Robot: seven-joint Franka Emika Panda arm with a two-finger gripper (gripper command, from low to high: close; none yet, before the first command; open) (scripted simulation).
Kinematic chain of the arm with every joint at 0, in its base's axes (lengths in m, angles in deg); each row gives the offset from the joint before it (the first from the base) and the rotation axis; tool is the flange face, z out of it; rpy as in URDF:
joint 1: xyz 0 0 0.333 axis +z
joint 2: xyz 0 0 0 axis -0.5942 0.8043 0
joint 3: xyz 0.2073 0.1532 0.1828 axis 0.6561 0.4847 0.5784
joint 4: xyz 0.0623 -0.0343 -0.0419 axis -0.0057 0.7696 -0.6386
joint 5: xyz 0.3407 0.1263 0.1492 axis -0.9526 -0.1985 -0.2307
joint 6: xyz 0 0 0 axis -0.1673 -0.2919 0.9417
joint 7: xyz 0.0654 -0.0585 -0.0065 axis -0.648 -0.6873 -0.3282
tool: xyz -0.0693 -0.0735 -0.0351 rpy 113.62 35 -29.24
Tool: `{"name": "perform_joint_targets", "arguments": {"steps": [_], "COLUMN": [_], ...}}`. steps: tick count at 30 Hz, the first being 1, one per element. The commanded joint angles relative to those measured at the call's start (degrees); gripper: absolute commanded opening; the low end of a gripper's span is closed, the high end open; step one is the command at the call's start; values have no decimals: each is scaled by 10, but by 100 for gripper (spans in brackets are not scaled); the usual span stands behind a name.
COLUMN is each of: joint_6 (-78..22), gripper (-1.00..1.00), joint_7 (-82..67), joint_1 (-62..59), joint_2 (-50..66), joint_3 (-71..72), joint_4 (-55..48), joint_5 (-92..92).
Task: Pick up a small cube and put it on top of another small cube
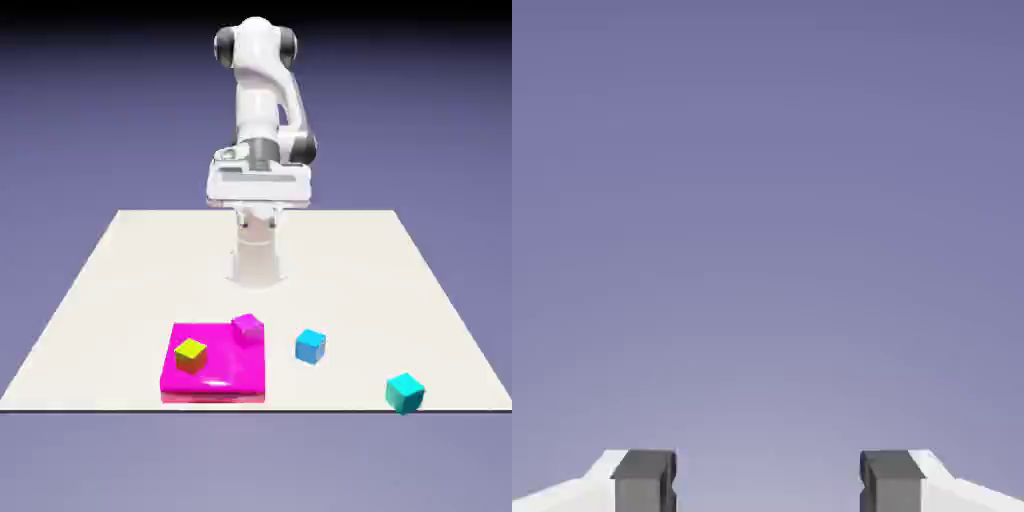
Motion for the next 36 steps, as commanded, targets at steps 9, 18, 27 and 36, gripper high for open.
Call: {"name": "perform_joint_targets", "arguments": {"steps": [9, 18, 27, 36], "joint_6": [-99, -199, -298, -263], "gripper": [0, 0, 0, -100], "joint_7": [-201, -402, -603, -663], "joint_1": [122, 243, 365, 393], "joint_2": [187, 374, 561, 704], "joint_3": [-27, -53, -80, -91], "joint_4": [-146, -292, -438, -501], "joint_5": [39, 79, 118, 133]}}
